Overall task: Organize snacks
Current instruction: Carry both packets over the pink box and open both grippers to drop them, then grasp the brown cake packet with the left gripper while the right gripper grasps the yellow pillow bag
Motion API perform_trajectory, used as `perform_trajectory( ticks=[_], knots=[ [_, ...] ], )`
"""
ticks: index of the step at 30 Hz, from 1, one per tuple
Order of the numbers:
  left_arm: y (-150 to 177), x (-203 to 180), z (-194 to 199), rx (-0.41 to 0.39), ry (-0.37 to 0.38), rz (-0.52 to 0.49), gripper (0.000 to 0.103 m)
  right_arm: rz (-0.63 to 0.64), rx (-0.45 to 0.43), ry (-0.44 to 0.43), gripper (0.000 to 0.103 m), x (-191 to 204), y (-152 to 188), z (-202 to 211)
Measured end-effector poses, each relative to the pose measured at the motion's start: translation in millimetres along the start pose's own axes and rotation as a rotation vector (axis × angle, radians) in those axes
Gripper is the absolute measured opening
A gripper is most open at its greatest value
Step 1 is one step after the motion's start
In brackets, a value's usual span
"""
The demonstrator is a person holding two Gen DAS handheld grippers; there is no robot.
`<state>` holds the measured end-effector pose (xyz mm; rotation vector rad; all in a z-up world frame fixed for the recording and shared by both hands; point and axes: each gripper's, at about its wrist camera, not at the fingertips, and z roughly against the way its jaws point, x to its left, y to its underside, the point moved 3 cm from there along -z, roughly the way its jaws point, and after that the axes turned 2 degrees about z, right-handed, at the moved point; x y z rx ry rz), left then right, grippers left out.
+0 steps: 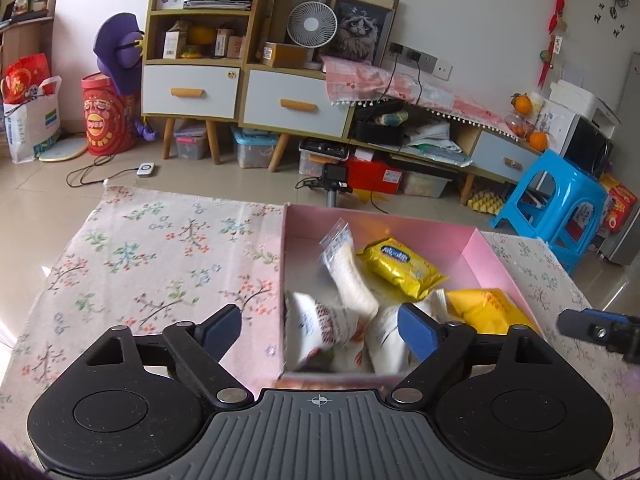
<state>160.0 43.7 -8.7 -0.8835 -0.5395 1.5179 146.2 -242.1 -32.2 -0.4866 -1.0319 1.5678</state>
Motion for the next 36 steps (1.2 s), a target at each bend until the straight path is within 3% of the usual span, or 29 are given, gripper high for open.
perform_trajectory(
  ticks=[14, 22, 36],
  knots=[
    [34, 12, 39, 0.001, -0.014, -0.042, 0.1, 0.06, -0.028, 0.016, 0.09, 6, 17, 36],
    [62, 29, 56, 0.022, -0.038, -0.07, 0.1, 0.114, -0.007, 0.038, 0.092, 10, 45, 44],
    [100, 60, 71, -0.008, -0.063, -0.085, 0.101, 0.194, -0.011, 0.054, 0.094, 15, 84, 53]
  ],
)
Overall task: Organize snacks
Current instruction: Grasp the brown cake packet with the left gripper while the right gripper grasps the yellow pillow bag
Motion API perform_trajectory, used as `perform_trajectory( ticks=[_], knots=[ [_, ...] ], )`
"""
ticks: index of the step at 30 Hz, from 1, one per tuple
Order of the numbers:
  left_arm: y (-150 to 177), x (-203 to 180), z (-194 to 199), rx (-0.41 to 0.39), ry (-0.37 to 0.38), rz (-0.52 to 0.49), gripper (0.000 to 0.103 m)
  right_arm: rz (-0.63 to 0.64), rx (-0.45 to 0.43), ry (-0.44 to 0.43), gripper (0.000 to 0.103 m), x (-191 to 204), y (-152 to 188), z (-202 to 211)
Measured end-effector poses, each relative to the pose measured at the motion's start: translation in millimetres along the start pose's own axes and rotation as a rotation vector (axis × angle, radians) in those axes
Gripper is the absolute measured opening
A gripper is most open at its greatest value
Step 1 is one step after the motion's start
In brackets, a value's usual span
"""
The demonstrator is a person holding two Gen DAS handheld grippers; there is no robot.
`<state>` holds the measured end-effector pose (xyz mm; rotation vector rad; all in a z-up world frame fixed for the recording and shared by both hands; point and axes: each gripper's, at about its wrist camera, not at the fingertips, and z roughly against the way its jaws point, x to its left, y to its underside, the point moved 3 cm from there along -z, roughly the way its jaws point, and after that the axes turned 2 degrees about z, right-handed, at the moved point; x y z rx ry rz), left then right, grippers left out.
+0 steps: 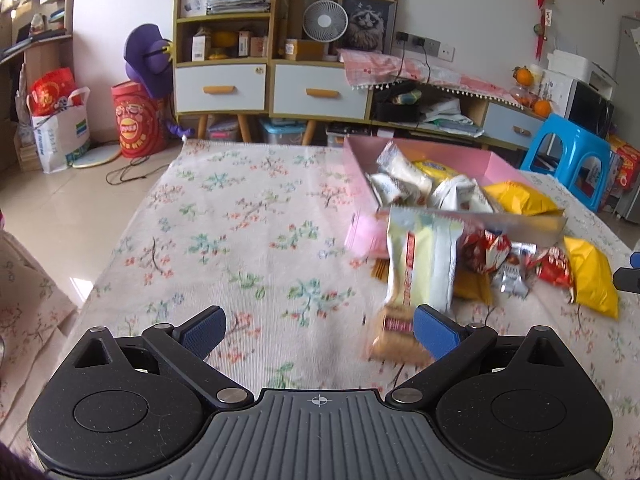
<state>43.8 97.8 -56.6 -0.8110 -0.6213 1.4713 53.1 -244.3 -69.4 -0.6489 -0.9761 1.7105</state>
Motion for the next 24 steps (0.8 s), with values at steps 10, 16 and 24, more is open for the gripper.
perform_trajectory(
  ticks=[10, 16, 24],
  knots=[
    [17, -25, -15, 0.05, 0.045, -0.099, 0.101, 0.067, 0.056, 0.012, 0.094, 10, 19, -10],
    [21, -44, -27, 0.07, 0.071, -0.158, 0.101, 0.008, 0.078, 0.027, 0.094, 2, 16, -24],
    [22, -46, -32, 0.068, 0.073, -0.163, 0.101, -0.026, 0.145, 0.084, 0.094, -6, 13, -49]
  ],
)
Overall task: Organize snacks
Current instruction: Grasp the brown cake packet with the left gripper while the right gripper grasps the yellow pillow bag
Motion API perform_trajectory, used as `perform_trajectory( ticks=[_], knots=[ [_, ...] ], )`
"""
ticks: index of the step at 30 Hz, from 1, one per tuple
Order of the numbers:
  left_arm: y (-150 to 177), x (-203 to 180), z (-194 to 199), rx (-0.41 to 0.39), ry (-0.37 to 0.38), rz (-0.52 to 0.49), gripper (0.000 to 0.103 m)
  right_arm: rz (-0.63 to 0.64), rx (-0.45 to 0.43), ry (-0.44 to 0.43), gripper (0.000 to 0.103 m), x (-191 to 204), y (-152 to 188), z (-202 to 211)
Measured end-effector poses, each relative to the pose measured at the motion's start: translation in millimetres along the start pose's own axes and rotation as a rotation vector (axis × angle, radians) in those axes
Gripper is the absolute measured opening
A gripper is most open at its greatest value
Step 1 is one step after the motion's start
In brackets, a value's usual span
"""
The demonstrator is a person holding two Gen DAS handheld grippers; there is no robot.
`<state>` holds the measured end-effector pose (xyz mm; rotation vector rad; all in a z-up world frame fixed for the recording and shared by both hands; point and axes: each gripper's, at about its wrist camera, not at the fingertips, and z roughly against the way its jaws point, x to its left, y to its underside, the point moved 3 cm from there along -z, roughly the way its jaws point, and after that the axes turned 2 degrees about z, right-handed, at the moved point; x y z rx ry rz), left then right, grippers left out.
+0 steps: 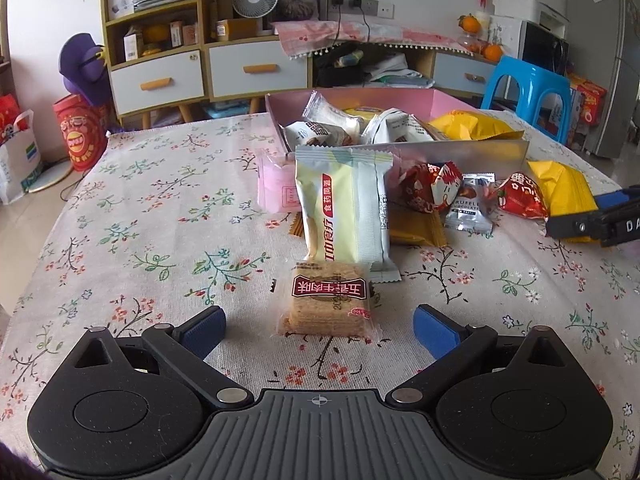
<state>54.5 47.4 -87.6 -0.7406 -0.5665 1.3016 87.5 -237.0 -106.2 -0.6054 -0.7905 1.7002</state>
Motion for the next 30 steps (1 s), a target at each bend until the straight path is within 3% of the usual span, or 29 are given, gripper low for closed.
perform_trajectory(
  ticks=[11, 18, 24, 28, 30],
  knots=[
    [-2, 4, 0, -0.012, -0.011, 0.044, 0.101, -0.058, 0.045, 0.071, 0.094, -29, 16, 11],
    [-3, 5, 1, -0.023, -0.01, 0.052, 0.097, -0.047, 0.011, 0.015, 0.094, -19, 5, 9],
    [-5, 7, 1, -0.032, -0.011, 0.066, 0.087, -0.086, 0.02, 0.019, 0.083, -27, -1, -2],
    [-6, 5, 1, -0.037, -0.008, 0.061, 0.074, -0.086, 0.002, 0.033, 0.077, -30, 0, -3],
    [-6, 4, 2, -0.041, -0.01, 0.05, 0.066, -0.079, -0.002, 0.036, 0.069, -30, -1, -2]
  ],
)
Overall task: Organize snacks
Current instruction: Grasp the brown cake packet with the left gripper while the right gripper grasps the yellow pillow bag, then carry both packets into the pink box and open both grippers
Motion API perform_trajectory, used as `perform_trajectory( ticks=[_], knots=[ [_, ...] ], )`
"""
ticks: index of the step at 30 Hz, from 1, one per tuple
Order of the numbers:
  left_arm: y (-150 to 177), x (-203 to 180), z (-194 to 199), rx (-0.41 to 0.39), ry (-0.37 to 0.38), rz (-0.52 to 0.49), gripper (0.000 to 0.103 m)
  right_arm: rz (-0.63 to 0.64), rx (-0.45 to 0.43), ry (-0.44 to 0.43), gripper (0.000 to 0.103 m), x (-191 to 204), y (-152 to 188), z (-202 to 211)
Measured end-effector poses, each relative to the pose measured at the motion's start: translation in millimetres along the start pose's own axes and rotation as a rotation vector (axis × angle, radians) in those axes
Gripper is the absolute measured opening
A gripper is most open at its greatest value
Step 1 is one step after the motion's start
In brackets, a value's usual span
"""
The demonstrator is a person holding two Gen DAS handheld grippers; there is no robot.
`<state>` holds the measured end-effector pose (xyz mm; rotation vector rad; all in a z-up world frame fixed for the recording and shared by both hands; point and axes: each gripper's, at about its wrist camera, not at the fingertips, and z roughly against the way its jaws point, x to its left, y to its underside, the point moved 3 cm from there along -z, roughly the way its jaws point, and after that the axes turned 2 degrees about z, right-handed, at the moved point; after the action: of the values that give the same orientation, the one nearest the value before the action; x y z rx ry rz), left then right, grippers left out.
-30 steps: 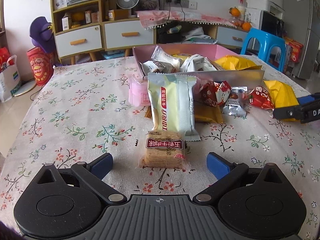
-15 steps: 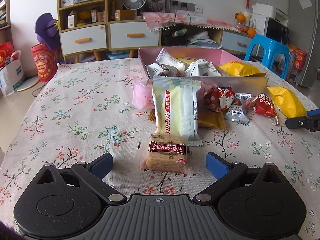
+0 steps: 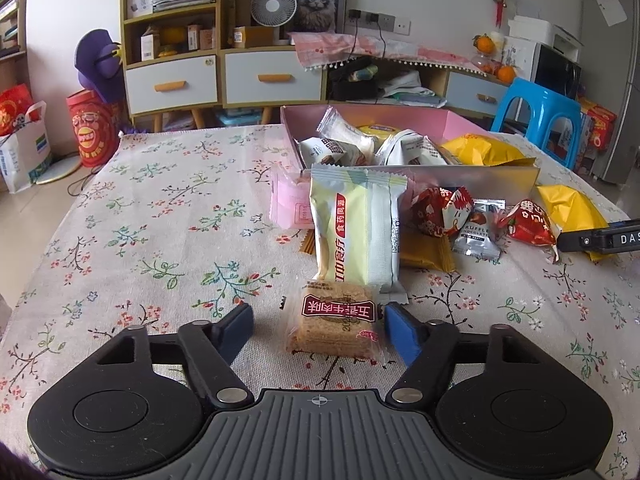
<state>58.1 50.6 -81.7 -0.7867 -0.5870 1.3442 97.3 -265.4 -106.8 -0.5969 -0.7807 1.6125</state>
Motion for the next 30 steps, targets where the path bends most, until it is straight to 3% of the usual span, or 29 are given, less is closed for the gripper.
perform_trajectory(
  ticks=[3, 5, 7, 12, 30],
  knots=[
    [-1, -3, 1, -0.001, 0.006, -0.014, 0.052, 0.019, -0.007, -0.003, 0.056, 2, -1, 1],
    [-2, -4, 3, -0.004, 0.005, -0.02, 0.043, 0.025, -0.009, 0.004, 0.054, 3, -2, 1],
    [-4, -3, 5, -0.003, 0.005, -0.018, 0.041, 0.017, -0.012, 0.013, 0.049, 2, -2, 2],
    [-8, 2, 6, 0.004, -0.015, 0.013, 0.039, -0.016, -0.003, 0.018, 0.042, -4, -7, 3],
    [-36, 3, 18, -0.034, -0.002, 0.085, 0.039, -0.039, -0.05, 0.014, 0.038, -2, -27, 18]
  ],
)
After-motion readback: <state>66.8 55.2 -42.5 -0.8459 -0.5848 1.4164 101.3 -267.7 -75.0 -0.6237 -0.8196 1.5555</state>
